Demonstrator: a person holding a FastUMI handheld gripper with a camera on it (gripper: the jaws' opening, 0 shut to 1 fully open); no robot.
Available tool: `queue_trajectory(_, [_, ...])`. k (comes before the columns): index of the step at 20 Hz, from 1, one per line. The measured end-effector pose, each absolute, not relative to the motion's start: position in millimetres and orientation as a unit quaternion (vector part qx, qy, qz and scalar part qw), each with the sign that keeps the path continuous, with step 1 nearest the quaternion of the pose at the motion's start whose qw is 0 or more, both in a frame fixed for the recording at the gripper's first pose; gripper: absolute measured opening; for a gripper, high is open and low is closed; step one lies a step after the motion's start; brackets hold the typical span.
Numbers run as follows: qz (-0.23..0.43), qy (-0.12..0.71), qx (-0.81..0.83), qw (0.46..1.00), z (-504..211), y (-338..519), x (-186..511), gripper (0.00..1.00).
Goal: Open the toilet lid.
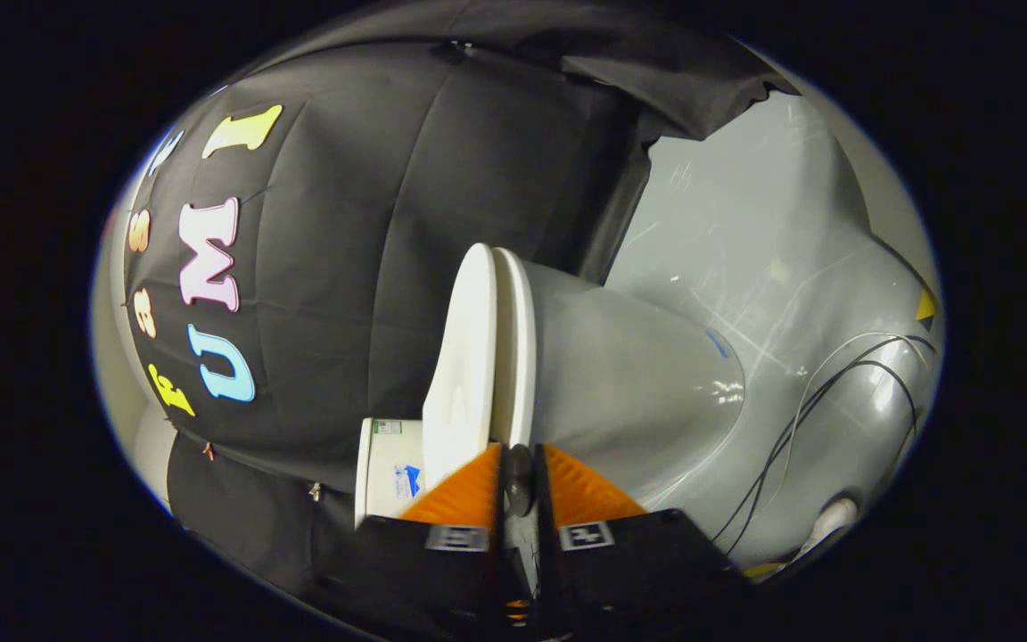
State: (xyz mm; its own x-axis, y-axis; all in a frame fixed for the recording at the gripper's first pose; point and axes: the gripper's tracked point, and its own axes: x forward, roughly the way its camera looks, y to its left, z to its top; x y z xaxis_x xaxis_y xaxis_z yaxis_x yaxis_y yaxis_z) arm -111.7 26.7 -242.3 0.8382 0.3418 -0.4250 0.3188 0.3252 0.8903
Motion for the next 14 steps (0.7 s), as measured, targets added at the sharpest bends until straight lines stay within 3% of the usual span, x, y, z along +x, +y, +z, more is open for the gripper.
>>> queue_trajectory(1, [0.014, 0.288, 0.587, 0.757, -245.0, 31.4, -110.3, 0.13])
queue_trajectory(14, [0.017, 0.295, 0.594, 0.748, -245.7, 37.3, -113.2, 0.05])
